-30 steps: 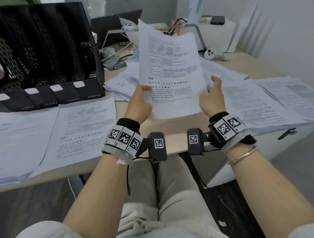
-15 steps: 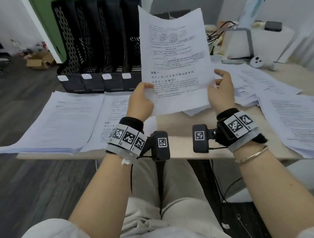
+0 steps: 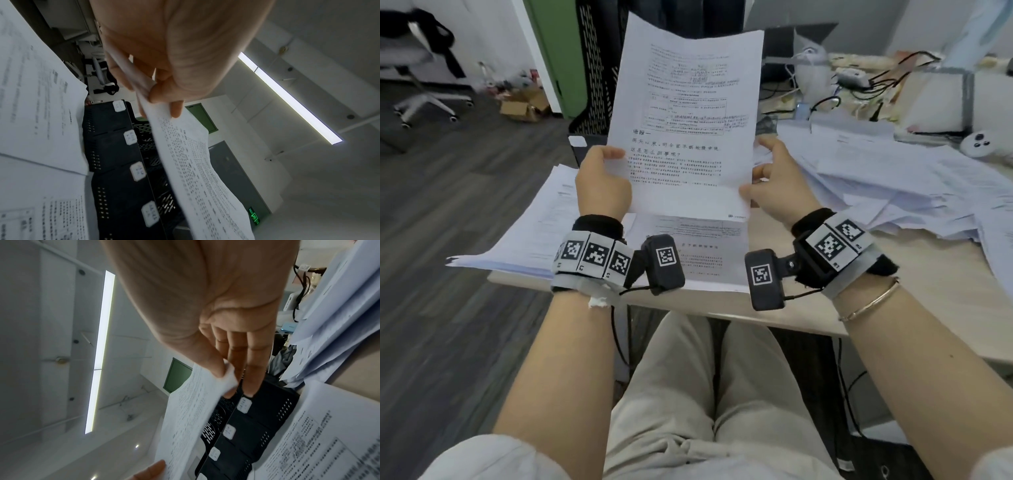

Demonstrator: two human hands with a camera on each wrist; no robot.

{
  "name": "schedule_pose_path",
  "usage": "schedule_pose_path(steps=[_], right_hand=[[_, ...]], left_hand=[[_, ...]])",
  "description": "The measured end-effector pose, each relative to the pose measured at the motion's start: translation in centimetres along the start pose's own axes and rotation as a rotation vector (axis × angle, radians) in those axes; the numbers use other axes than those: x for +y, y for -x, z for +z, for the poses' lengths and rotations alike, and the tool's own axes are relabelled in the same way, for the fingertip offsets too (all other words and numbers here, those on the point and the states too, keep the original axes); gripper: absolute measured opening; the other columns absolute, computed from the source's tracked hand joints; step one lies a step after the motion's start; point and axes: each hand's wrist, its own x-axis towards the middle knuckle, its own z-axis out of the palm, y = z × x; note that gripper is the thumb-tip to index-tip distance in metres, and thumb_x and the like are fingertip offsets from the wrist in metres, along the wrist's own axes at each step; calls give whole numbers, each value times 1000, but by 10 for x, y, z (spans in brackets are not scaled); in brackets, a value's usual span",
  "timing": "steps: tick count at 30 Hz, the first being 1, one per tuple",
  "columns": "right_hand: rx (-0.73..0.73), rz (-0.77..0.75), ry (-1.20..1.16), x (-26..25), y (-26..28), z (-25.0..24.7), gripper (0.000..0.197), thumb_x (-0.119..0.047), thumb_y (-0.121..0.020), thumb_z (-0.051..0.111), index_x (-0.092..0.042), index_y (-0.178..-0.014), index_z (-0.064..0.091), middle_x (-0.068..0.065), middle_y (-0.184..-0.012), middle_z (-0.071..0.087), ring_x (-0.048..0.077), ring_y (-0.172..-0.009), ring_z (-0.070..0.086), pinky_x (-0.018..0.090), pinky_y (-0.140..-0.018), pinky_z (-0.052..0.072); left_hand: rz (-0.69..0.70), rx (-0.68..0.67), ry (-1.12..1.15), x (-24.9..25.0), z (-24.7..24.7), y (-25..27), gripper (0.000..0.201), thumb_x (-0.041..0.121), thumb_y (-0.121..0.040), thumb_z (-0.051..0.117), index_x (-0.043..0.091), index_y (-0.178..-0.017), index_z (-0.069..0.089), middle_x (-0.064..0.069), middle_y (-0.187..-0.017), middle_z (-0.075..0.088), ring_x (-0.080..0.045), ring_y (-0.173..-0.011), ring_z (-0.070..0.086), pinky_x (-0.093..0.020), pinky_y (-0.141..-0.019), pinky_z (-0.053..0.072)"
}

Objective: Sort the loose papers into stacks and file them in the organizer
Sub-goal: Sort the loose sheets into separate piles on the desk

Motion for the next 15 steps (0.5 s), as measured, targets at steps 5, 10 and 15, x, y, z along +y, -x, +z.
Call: schedule_pose_path(steps=[5,10,15], right_hand=[[20,63,138,11,-7,-1,79,-6,-86,60,-13,-149,12,1,-80,55,9,-67,55,12,-49,42],[-98,136,253,27,-7,-1,62,-6,-87,61,-8,-141,32,-5,-76,49,8,-59,48,9,-37,34],[-203,166,402,37,2,8,50,-6,-86,61,1,-132,43,2,-64,55,13,-55,49,23,-53,39]], left_hand=[[-36,-69,-120,-12,-6,11,50,-12,-82,35,13,-120,56,-4,-129,51,-19,-120,46,-18,-87,34],[-97,-176,-232,-32,-5,22,46,-8,-83,38,15,-114,61,-5,-130,51,-22,-120,47,-28,-91,37],[-128,-230,-325,-34,-8,15,39,-2,-84,47,17,-116,60,-5,-131,52,-24,-120,49,-33,-93,40]])
